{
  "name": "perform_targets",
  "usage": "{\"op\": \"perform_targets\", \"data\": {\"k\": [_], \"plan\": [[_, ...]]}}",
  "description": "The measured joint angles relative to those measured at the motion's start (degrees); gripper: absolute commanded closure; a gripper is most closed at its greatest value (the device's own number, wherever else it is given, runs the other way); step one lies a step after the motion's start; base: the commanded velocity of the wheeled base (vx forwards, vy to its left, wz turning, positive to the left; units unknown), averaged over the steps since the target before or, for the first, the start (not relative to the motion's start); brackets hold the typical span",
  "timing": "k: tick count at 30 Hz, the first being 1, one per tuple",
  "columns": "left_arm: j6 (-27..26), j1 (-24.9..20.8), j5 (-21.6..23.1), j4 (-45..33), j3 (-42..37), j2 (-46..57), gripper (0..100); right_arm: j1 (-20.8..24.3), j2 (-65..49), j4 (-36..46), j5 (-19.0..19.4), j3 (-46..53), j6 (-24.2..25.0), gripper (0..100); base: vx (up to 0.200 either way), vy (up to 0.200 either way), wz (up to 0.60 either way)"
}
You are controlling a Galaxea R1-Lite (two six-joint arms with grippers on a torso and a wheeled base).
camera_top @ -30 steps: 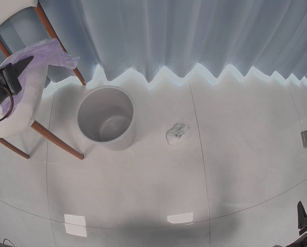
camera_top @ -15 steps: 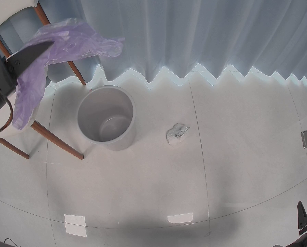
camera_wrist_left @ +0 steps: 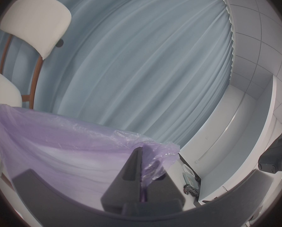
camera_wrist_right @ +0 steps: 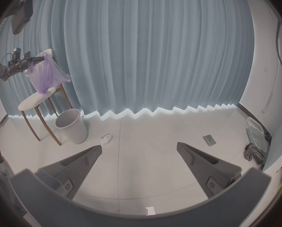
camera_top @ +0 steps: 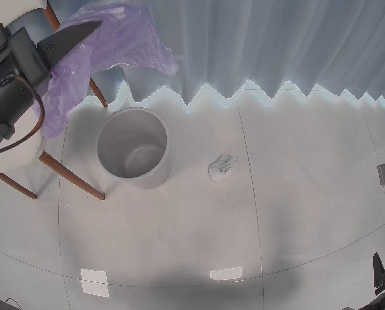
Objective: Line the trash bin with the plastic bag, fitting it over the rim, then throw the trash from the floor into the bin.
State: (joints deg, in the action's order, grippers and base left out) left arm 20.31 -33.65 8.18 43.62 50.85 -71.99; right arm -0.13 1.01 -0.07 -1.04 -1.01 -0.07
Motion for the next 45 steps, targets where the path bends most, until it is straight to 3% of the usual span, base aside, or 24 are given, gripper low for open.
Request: {"op": "perform_targets", "data": {"k": [16,21,24,28,37,45], "plan": [[1.12,-10.37,0.24,4.17,-3.52,-1.90,100,-0.05,0.00,0.00,-0.02,0.00,0.02,0,0.000,0.000,0.00],[1.04,-10.92,0.11,6.02,-4.93,-2.96,100,-0.02,0.00,0.00,-0.02,0.00,0.00,0,0.000,0.000,0.00],[0.90,-9.09,0.18,6.14,-5.10,-3.56,100,-0.05,0.00,0.00,-0.02,0.00,0.00,0,0.000,0.000,0.00],[0.84,-3.34,1.04,6.72,-5.07,-4.80,100,0.00,0.00,0.00,-0.02,0.00,0.00,0,0.000,0.000,0.00],[0.95,10.06,8.37,12.71,-4.74,-8.25,100,0.00,0.00,0.00,-0.02,0.00,0.00,0,0.000,0.000,0.00],[0.93,13.42,8.79,13.14,-3.89,-8.78,100,-0.05,0.00,0.00,-0.02,0.00,0.00,0,0.000,0.000,0.00]]}}
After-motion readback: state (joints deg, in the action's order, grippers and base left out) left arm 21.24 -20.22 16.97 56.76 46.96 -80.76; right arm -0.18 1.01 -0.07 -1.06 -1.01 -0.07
